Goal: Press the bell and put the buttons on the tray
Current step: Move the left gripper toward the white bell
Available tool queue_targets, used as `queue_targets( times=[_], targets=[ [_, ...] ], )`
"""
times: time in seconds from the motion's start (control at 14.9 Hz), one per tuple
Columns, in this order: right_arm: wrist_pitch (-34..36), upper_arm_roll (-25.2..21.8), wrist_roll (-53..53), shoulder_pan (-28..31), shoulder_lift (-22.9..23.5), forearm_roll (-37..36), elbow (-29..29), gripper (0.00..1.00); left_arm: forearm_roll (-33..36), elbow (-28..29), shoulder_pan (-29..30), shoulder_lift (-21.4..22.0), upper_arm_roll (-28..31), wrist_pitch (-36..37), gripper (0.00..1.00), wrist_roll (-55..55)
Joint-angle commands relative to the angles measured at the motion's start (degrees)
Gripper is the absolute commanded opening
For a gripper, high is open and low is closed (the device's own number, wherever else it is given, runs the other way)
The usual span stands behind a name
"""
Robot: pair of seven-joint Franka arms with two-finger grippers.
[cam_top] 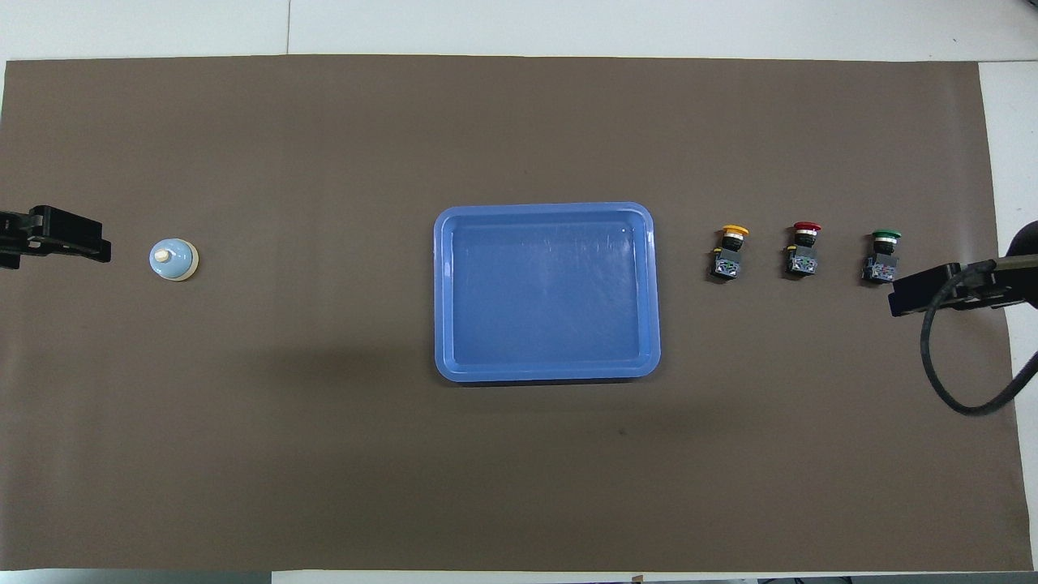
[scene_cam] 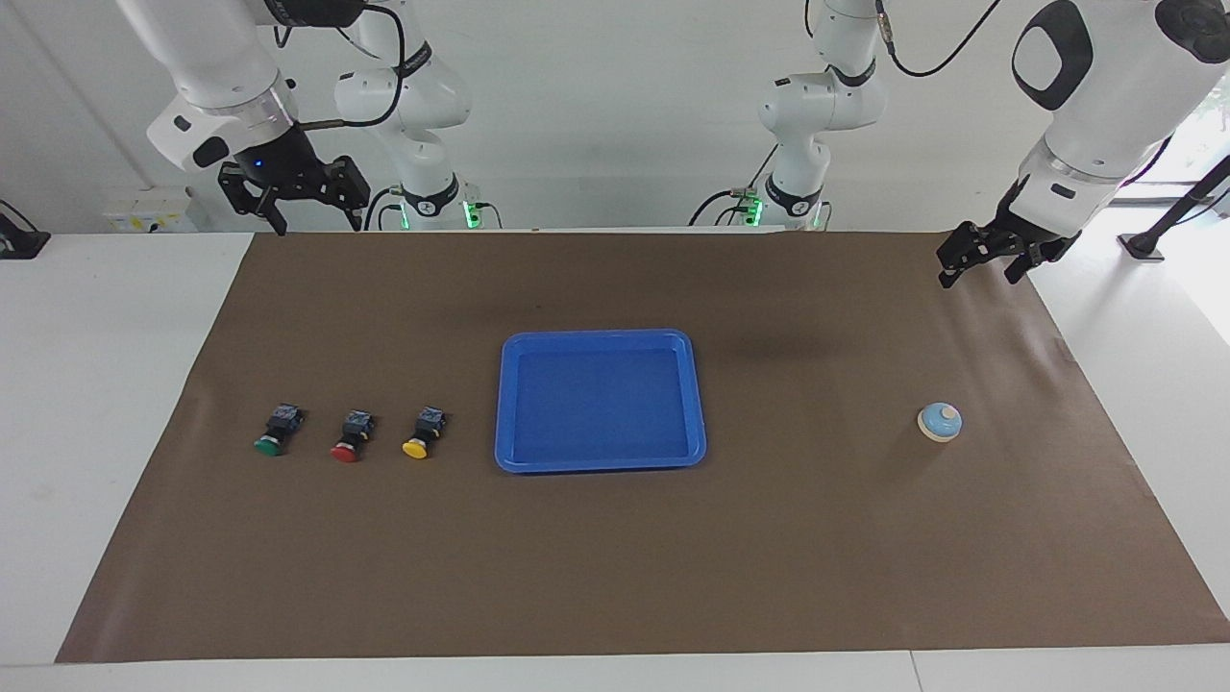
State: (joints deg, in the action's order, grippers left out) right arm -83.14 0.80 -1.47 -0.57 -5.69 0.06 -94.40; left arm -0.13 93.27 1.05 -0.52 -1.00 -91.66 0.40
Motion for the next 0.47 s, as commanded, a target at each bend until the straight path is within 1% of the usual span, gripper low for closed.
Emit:
queue_targets(
  times=[0.0, 0.34, 0.4],
  targets=[
    [0.4, 0.4, -0.8, 1.1, -0.9, 1.0, -0.6, 1.00, 0.7, 0.2, -0.6, 0.4, 0.4, -0.5, 1.00, -0.1],
    [0.4, 0.4, -0.8, 1.1, -0.9, 1.1, -0.6, 1.00, 0.3, 0.9, -0.2, 0.6, 0.6, -1.6, 1.00, -0.5],
    [0.5, 0.4, -0.8, 1.1, -0.9, 1.1, -0.6, 1.00, 0.4, 1.7, -0.4, 0.8, 0.6, -3.2, 1.00, -0.3]
  ],
)
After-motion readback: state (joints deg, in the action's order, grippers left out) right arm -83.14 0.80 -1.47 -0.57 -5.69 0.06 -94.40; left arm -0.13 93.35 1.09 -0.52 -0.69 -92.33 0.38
